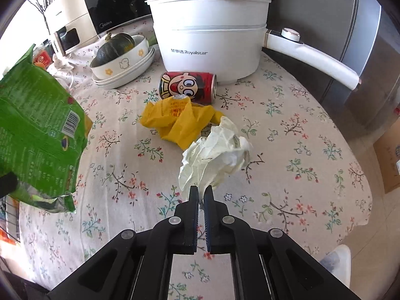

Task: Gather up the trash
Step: 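Grasp the crumpled white tissue with the right tool while left tool holds green bag, then carry the green bag and tissue over the bin with both tools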

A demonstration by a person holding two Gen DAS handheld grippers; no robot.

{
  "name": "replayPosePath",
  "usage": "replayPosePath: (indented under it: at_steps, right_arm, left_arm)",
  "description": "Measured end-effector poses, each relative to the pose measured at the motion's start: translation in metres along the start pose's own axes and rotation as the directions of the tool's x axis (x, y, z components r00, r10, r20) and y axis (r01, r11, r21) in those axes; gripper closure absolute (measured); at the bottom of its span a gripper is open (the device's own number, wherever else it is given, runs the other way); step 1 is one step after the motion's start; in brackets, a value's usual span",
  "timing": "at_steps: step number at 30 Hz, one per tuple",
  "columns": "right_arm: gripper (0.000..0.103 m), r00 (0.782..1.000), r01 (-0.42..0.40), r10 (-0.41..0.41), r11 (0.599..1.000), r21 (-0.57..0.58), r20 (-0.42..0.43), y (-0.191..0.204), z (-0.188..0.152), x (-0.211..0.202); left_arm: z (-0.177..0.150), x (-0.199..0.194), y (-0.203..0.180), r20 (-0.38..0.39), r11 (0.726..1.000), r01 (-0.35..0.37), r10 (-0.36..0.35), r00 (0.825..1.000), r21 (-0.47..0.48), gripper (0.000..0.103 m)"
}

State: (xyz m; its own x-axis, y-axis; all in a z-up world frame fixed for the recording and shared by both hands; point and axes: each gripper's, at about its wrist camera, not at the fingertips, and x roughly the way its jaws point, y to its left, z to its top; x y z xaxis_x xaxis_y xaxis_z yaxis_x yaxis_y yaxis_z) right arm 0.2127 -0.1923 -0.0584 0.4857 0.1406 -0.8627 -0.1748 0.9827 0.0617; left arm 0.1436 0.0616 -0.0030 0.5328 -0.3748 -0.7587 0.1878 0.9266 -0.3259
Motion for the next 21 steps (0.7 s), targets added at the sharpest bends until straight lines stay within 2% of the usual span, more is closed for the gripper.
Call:
replayPosePath:
  at_steps: [11, 15, 16, 18, 21]
  right_arm:
    - [0.099, 0.999, 0.021, -0.021, 1.0, 0.001, 0.043, -0.022, -0.024, -0.056]
    - [0.099, 0.997, 0.001, -0.002, 1.0, 0.013, 0.075, -0.028, -0.028, -0.076]
    - [0.099, 0.997, 0.021, -0.021, 1.0, 0.002, 0.072, -0.027, -0.03, -0.078]
    - [0.099, 0.99, 0.14, -0.14, 0.989, -0.045, 0.008, -0.025, -0.036, -0.064]
    - [0.1, 0.969, 0.189, -0.189, 0.982, -0.018, -0.16, -0.04, -0.054, -0.028]
  left_arm:
    - [-0.003, 0.001, -0.026, -0.014, 0.998, 0.061, -0.061, 0.998, 0.034, 0.098]
    - [-0.003, 0.0, -0.032, -0.012, 0.996, 0.077, -0.077, 0.997, 0.039, 0.098]
    - [-0.003, 0.001, -0.033, -0.012, 0.996, 0.079, -0.079, 0.997, 0.041, 0.098]
    - [-0.004, 0.002, -0.035, -0.017, 0.996, 0.076, -0.076, 0.997, 0.048, 0.098]
    - [-0.006, 0.007, -0.036, -0.035, 0.996, 0.074, -0.073, 0.997, 0.05, 0.098]
